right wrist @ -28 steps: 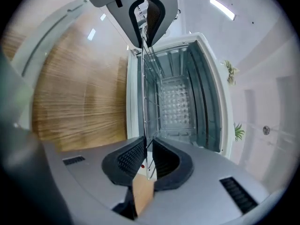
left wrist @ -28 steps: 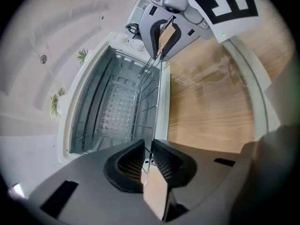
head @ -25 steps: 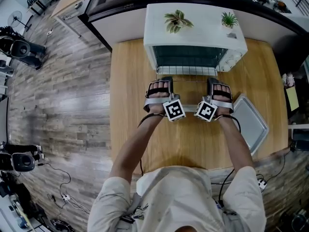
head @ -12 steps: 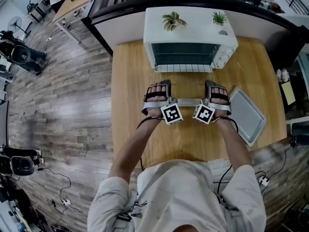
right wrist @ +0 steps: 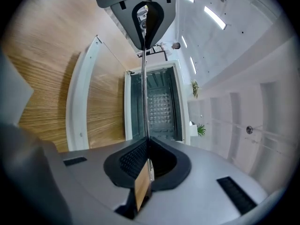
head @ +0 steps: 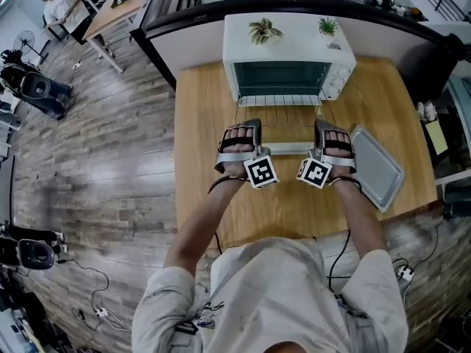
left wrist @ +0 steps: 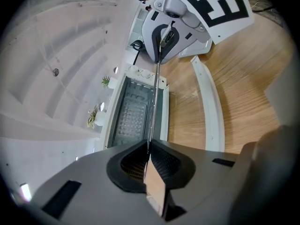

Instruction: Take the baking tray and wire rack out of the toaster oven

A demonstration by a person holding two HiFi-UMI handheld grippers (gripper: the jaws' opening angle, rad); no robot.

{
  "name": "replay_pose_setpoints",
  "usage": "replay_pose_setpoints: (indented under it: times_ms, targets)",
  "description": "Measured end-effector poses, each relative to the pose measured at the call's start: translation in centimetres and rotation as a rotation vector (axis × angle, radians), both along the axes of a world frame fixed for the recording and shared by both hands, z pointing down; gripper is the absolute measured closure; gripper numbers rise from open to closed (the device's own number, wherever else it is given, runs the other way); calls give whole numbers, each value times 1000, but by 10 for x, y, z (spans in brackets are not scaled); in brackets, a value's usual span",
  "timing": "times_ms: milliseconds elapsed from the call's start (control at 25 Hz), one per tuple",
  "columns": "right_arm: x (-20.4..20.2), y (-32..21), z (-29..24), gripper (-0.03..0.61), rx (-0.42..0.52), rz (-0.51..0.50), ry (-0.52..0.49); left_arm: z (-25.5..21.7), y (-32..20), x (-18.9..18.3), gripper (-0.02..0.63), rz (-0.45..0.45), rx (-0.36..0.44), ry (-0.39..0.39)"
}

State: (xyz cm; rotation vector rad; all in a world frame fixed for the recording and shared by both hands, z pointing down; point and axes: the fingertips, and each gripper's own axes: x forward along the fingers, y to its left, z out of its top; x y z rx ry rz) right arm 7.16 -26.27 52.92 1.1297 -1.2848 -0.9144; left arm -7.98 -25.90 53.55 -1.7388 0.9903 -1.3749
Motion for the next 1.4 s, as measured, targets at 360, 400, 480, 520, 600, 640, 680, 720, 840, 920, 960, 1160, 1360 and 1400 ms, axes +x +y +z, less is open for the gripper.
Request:
replay_pose_setpoints:
  times_ms: [360,400,480,520,600,640,680,720,840,920,960,1160,1360,1400]
  targets:
    - [-4,36,-3,552,-15,15,-7,-3,32,-4,580,21,-4,-6]
    - [-2,39,-3,552,-19,20,-9,-3,34,-2,580,25,-4,-3]
    - [5,47,-3,552,-21,33,-13,-2,41,4,580,39,-6,-7]
    - [10,51,-3,552,-20,42,-15,-2,43,9,580,49,-7,-13]
    - [28,59,-4,552,-16,70,-21,-3,45,25,580,78,0,-28]
    - [40,63,-5,552,-15,86,-24,-4,46,37,580,97,9,-33]
    - [54,68,-4,552,-16,102,-24,-5,48,52,580,117,25,-37]
    - [70,74,-4,552,-18,118,-23,-6,49,68,580,136,45,-37]
    - [127,105,-5,552,-28,201,-21,-8,67,128,580,219,40,-29]
    - [170,136,-3,552,-39,285,-20,-6,85,176,580,305,33,-18]
    - [191,150,-2,552,-43,323,-19,-2,94,198,580,345,12,-25]
    - [257,199,7,551,-65,430,-21,7,126,272,581,457,-5,-32]
    - [283,219,15,552,-75,471,-41,15,142,301,581,495,-44,-48]
    - [285,221,19,552,-80,475,-47,17,142,303,581,498,-31,-57]
